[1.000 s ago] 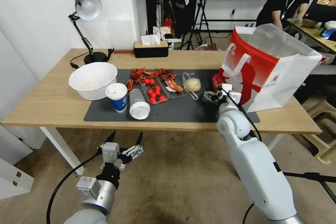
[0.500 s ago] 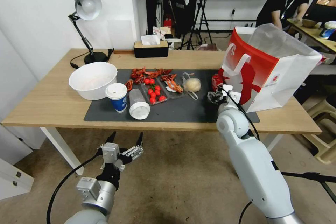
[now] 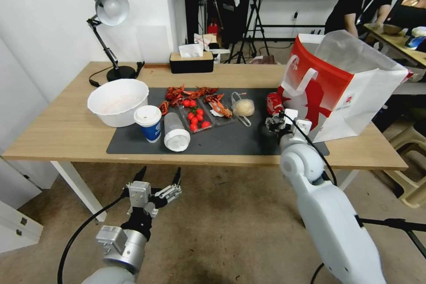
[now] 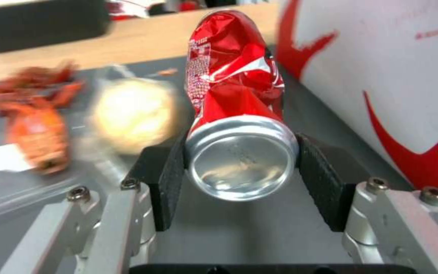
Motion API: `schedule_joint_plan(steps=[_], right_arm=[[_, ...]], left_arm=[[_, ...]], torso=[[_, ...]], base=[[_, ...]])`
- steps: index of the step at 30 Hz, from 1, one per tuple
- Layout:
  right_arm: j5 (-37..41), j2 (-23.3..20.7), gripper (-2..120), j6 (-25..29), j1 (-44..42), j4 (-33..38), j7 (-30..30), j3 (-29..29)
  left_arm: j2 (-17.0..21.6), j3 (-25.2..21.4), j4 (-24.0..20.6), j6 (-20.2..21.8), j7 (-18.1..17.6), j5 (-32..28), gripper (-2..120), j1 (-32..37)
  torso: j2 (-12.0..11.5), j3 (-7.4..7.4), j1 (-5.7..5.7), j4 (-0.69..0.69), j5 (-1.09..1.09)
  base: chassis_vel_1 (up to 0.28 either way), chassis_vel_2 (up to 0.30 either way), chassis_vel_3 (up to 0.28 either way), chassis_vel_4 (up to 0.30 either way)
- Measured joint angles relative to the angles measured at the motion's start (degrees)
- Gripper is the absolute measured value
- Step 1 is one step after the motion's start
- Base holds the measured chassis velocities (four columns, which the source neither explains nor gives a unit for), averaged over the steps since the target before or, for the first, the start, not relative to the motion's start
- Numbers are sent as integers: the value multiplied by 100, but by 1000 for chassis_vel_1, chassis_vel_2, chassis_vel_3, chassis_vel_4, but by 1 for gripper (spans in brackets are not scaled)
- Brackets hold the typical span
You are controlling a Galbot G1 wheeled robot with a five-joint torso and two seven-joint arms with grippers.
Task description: Pick up the trash from the table and place it into the takeout bag.
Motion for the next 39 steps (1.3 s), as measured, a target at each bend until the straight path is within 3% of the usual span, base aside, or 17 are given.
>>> schedule_joint_plan(steps=[10,13,16,17,22,25,27,35,36,39], right_arm=[[1065,-473,51,-577,-871,1627,-122,495],[1140,-605,51,-400,-1016,1964,-335,744],[749,-903,51,546,-1029,2190,-1042,1297],[749,-903,51,546,-1029,2190,-1042,1297],[722,-1370,51,1610,-454,1757,-1206,1699],[733,-1400,51,1654,-406,1703,-1195,1715],[1012,-1653,51,1814,71,1180,-959,1795],[1274,-1808,51,1536,512,806,-636,1796],[1397,-1839,62,1320,626,746,-473,1779],[1591,-1860,70,1134,711,699,-367,1766]], left_arm=[[-11,4,-8,-37,7,23,100,24],[-15,5,-21,-43,9,28,100,28],[-27,13,-50,-44,12,55,100,42],[-27,13,-50,-44,12,55,100,42],[-23,14,-72,-49,17,66,100,63],[-21,15,-73,-49,17,65,100,63],[-16,30,-73,-64,18,66,100,71],[-16,31,-73,-73,18,66,100,78],[-17,27,-74,-74,18,66,100,81],[-20,25,-85,-75,18,66,100,87]], torso=[[0,0,0,0,1],[0,0,-1,0,2],[0,0,0,-1,2],[0,0,0,-1,2],[0,0,-1,1,1],[0,0,-1,1,2],[0,1,0,0,2],[-1,1,1,1,2],[-1,1,1,0,1],[-1,1,1,1,1]], base=[[0,0,0,0],[0,0,0,0],[0,0,0,0],[0,0,0,0],[0,0,0,0],[0,0,0,0],[0,0,0,0],[0,0,0,0],[0,0,0,0],[0,0,0,0]])
